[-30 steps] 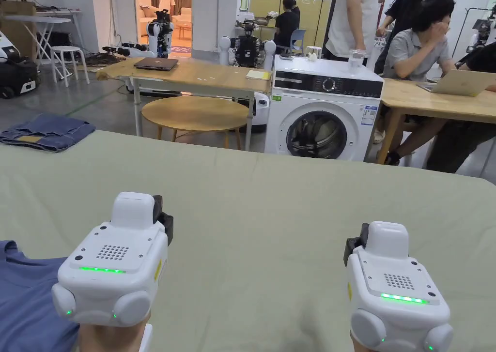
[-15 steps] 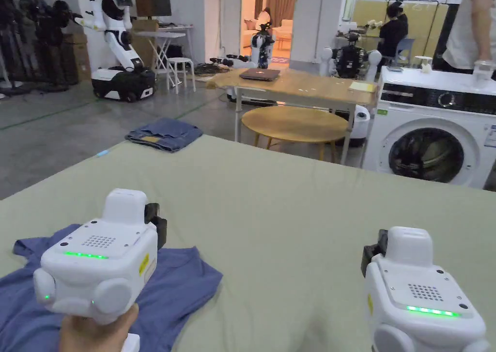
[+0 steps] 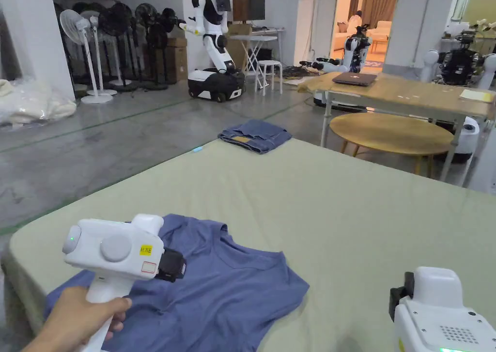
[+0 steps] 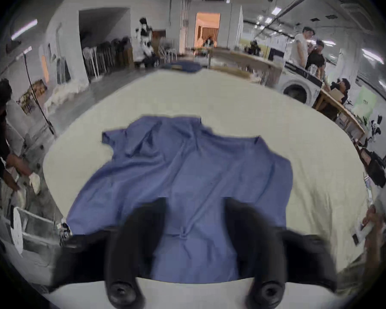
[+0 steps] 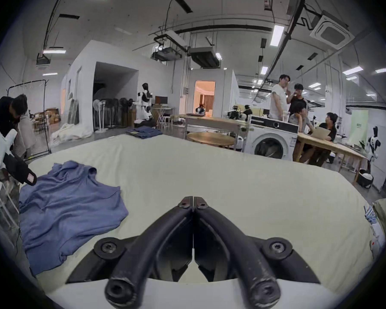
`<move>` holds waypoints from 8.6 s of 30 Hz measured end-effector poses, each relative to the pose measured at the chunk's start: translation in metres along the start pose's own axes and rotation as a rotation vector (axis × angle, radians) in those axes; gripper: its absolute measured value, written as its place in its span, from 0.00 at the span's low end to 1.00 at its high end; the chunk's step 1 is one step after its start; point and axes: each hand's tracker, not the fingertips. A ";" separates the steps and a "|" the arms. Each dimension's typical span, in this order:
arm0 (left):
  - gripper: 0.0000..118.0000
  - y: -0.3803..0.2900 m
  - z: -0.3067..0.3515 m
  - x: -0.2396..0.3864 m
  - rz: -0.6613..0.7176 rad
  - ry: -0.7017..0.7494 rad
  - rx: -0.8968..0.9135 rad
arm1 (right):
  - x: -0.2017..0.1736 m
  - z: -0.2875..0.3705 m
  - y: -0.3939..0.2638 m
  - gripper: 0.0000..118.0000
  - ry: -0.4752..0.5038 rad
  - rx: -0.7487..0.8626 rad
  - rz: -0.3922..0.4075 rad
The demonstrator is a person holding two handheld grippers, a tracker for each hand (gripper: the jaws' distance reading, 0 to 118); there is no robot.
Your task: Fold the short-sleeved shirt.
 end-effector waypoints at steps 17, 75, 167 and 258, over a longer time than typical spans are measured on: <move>0.00 -0.029 -0.092 0.029 -0.172 0.088 -0.171 | 0.034 0.001 -0.019 0.00 -0.051 -0.077 0.003; 0.35 -0.050 0.019 0.512 -0.569 -0.841 0.101 | 0.270 0.174 -0.039 0.00 -0.509 -0.038 -0.185; 0.01 0.093 0.059 0.252 -0.314 -0.242 0.274 | 0.339 0.119 0.079 0.02 -0.374 -0.167 -0.149; 0.33 -0.083 0.049 0.245 -0.262 -0.244 0.497 | 0.186 0.173 -0.034 0.45 -0.416 0.030 -0.144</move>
